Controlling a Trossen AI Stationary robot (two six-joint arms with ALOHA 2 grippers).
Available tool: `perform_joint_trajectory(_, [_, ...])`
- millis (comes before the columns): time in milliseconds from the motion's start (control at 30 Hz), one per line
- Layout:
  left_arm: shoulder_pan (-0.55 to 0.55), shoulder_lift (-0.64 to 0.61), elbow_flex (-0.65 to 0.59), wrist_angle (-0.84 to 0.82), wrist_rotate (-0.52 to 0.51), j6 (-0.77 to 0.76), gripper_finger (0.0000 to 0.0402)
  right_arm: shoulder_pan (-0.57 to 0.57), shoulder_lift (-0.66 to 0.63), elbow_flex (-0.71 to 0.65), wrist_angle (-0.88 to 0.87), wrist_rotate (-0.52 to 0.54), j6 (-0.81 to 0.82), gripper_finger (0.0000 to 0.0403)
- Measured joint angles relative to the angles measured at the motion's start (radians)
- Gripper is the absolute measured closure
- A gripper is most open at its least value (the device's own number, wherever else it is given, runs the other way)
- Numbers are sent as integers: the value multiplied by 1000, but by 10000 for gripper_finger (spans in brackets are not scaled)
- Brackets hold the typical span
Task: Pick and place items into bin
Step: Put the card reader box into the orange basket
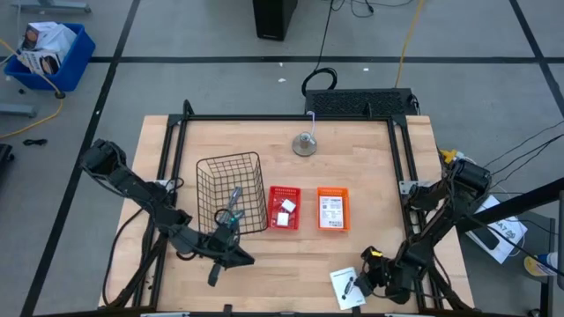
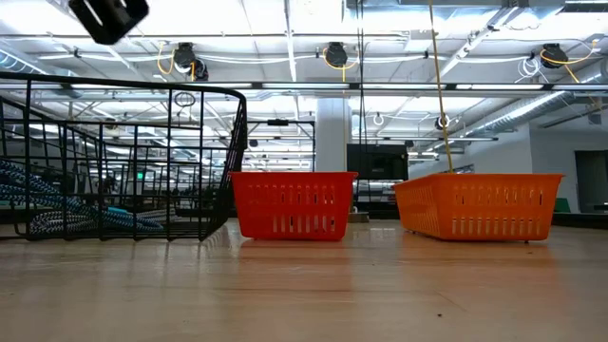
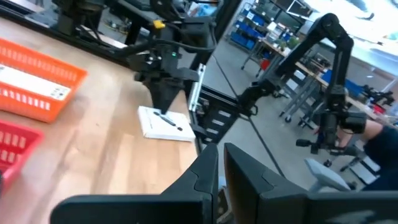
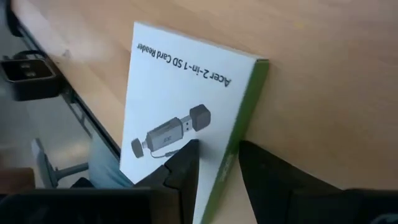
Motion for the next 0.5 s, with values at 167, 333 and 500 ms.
perform_joint_trajectory(167, [-50,0,0,3,-21,-1,371,-54,37,-1,94,1,-101,294])
perform_joint_trajectory(333, [-111,0,0,24,-56,-14,371,-103,74,-1,147,-1,-181,294])
perform_joint_trajectory(500, [-196,0,27,-2,-147,-24,371,-142,114,-1,239,28,-262,294])
